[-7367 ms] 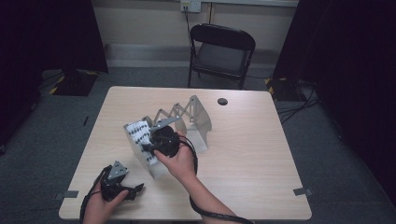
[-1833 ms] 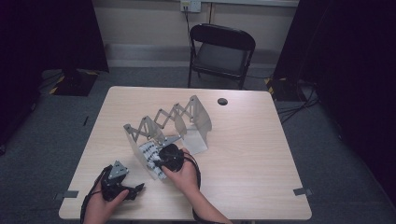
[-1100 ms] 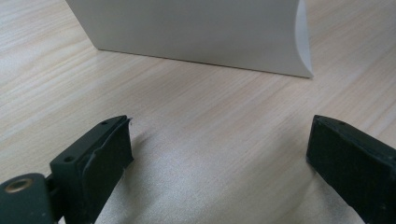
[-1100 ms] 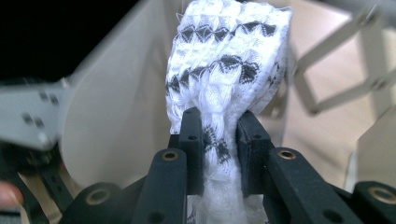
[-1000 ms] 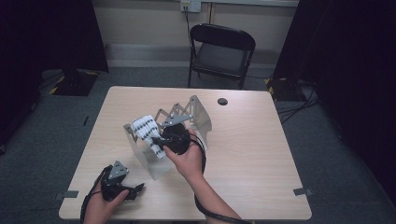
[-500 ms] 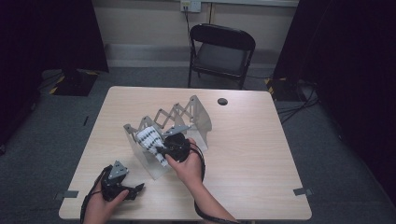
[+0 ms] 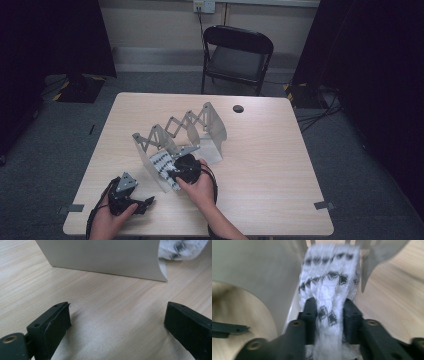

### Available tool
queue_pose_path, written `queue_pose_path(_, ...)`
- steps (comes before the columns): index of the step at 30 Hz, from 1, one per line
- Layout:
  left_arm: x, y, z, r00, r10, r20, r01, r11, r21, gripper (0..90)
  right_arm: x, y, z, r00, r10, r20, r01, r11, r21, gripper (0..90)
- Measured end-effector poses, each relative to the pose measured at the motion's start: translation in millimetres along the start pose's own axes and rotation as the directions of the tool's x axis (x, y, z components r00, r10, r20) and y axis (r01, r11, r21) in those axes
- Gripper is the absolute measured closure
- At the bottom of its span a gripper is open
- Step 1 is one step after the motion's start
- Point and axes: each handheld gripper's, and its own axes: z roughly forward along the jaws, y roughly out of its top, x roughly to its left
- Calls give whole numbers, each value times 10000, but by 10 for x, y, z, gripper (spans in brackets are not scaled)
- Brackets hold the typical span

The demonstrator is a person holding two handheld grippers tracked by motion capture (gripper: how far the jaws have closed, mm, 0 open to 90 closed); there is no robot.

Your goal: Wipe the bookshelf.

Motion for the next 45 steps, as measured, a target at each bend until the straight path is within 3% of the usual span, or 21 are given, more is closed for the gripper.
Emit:
queue_pose_path(4, 0, 0, 0, 10000, 4, -16, -4, 10000, -2, 64, 8, -32, -66, 9993, -170, 329, 176, 9997, -175, 482)
queue_pose_path(11, -4, -1, -1, 10000, -20, -34, 20, 10000, -8, 64, 50, -45, -265, 9964, -663, 526, 696, 9957, -619, 457)
queue_pose_path(14, -5, -1, -1, 10000, -25, -43, 25, 10000, -6, 64, 126, -62, -279, 9934, -1101, 334, 1121, 9915, -665, 471)
queue_pose_path(18, -6, -1, -1, 10000, -32, -44, 32, 10000, -9, 65, 188, -87, -192, 9907, -1340, 240, 1350, 9897, -468, 468)
queue_pose_path(24, -5, -2, -1, 10000, -39, -35, 39, 10000, -8, 64, 141, -158, 43, 9873, -1506, 512, 1495, 9884, 255, 425)
queue_pose_path(26, -5, -2, -1, 10000, -36, -36, 36, 10000, -8, 64, 135, -179, 78, 9871, -1504, 540, 1495, 9885, 212, 428)
queue_pose_path(30, -6, -2, -1, 10000, -39, -54, 39, 10000, -15, 64, 149, -185, 103, 9832, -1700, 658, 1693, 9854, 162, 470)
queue_pose_path(37, -5, -2, -1, 10000, -28, -54, 28, 10000, -8, 64, 95, -130, 86, 9890, -1313, 680, 1288, 9908, 404, 718)
queue_pose_path(45, -5, -2, -1, 10000, -48, -32, 48, 10000, -8, 64, 82, -100, 17, 9962, -696, 517, 683, 9973, 274, 768)
